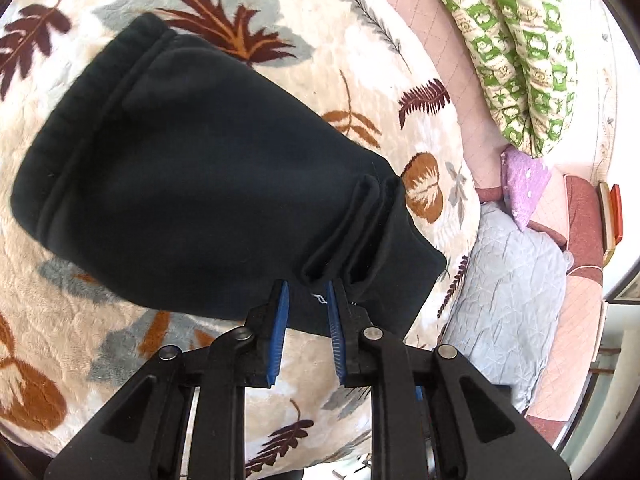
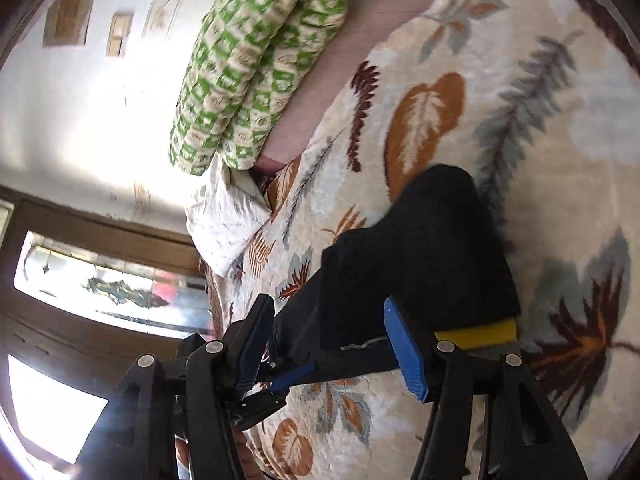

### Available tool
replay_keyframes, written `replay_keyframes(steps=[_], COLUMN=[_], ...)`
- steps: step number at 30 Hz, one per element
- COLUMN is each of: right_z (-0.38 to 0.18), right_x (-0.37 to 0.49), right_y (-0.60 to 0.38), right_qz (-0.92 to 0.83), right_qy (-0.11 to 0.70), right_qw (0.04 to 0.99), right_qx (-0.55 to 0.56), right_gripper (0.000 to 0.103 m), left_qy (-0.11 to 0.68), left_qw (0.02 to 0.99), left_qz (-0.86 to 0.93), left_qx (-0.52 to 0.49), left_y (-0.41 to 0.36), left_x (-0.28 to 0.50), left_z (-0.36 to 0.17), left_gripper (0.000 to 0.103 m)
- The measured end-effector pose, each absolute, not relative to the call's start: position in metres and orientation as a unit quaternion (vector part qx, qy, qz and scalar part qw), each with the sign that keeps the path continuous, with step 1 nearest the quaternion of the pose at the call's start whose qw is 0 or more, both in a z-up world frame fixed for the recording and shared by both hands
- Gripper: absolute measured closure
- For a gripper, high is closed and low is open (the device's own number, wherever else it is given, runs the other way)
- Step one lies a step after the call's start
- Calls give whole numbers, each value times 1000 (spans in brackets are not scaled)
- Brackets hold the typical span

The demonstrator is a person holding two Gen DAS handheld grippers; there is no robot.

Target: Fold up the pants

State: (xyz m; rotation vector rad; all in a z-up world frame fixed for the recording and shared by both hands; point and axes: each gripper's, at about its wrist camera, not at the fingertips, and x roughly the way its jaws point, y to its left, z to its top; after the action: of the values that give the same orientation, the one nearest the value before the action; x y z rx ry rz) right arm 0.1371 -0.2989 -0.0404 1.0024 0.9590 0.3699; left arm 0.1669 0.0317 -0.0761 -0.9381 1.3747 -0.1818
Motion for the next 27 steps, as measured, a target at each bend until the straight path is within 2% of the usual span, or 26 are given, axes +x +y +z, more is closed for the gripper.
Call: replay_keyframes(steps=[5, 6, 8, 9, 13, 16, 25, 27], right_z=[-102, -111, -124, -128, -137, -141, -148, -150], right_x=[112, 110, 110, 112, 118, 118, 112, 113], right_y=[-307, -304, -296, -295, -296, -303, -307, -303], right_qz=[151, 149, 145, 140, 122, 114, 100, 100], right_qy=[428, 425, 420, 415, 394, 380, 336, 332], right_qw=[680, 667, 647, 641, 631, 620, 605, 602], right_qx=[575, 594, 620, 630, 657, 677, 715, 719], right_gripper=[43, 43, 42, 40, 33, 30, 29, 30], left_qy=[625, 626, 633, 634, 619, 617, 649, 644], left_qw=[673, 675, 681, 686, 722, 731, 724, 731], left_qz=[-97, -101, -110, -112, -97, -98, -109, -99], left_qx=[-384, -376, -352, -339, -292, -276, -210, -202], left_y=[14, 12, 5, 2, -2, -8, -47, -51], left_x=[176, 179, 187, 189, 196, 204, 217, 216], left_z=[-77, -76, -75, -74, -61, -59, -78, -79], left_gripper=[87, 84, 60, 55, 53, 40, 40, 58])
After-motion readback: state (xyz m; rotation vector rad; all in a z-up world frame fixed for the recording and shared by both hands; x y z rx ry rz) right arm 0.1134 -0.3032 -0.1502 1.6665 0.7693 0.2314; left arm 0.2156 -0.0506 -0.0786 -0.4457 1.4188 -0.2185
